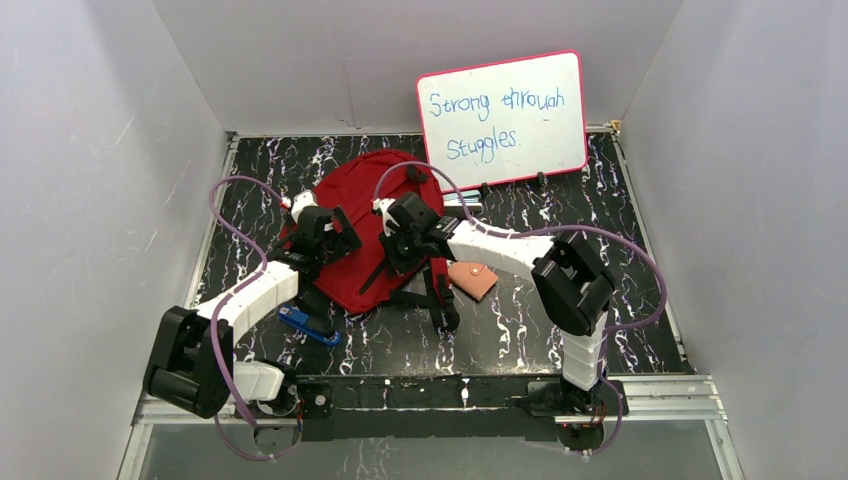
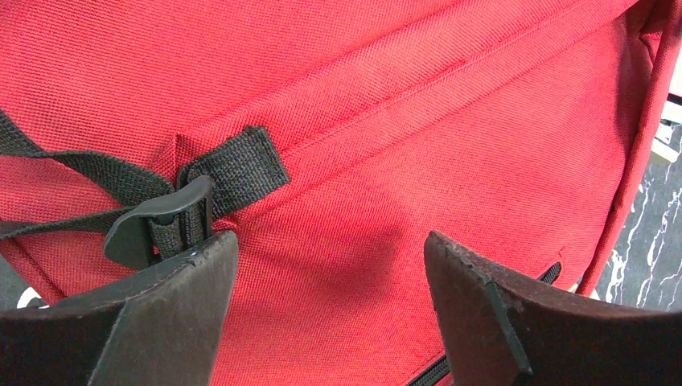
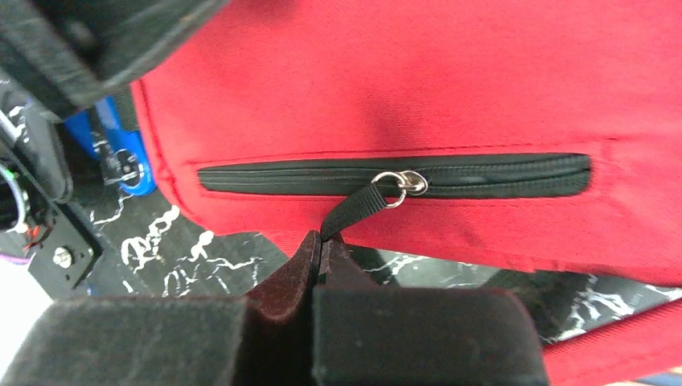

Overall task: Pack the student bag
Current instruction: Unzip the student bag at the center of the board, then pick up the personal item from the center of the board.

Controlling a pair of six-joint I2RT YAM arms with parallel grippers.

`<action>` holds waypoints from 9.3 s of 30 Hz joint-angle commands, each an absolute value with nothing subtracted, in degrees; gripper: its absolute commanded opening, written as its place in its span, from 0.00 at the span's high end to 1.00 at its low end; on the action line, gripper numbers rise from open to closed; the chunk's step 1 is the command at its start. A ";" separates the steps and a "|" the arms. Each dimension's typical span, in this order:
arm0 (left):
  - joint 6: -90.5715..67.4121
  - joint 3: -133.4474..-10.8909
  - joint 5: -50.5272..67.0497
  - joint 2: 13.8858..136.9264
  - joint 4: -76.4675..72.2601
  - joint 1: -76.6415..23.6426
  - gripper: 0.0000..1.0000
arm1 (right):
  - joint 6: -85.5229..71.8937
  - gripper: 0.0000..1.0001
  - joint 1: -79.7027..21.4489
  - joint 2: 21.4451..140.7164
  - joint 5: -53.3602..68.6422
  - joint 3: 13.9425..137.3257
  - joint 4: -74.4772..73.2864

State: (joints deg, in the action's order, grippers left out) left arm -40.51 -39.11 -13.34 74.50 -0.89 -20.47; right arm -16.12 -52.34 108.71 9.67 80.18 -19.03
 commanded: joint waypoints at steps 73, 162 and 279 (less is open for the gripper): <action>-33.13 -40.84 -6.17 74.33 1.24 -20.48 0.15 | -21.41 0.29 -14.67 83.43 21.10 46.27 -16.20; 27.51 -47.11 59.13 58.15 1.32 -20.48 0.13 | 10.62 1.00 -39.98 70.35 32.93 69.35 -23.60; -56.10 -43.29 27.33 66.88 -84.00 -24.61 1.00 | -48.00 0.75 -37.71 77.13 30.58 60.26 65.12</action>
State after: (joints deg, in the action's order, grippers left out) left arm -56.21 -43.22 27.68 67.24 -80.18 -24.49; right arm -47.44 -37.67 77.32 29.12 57.71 60.40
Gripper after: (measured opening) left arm 0.193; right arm 0.316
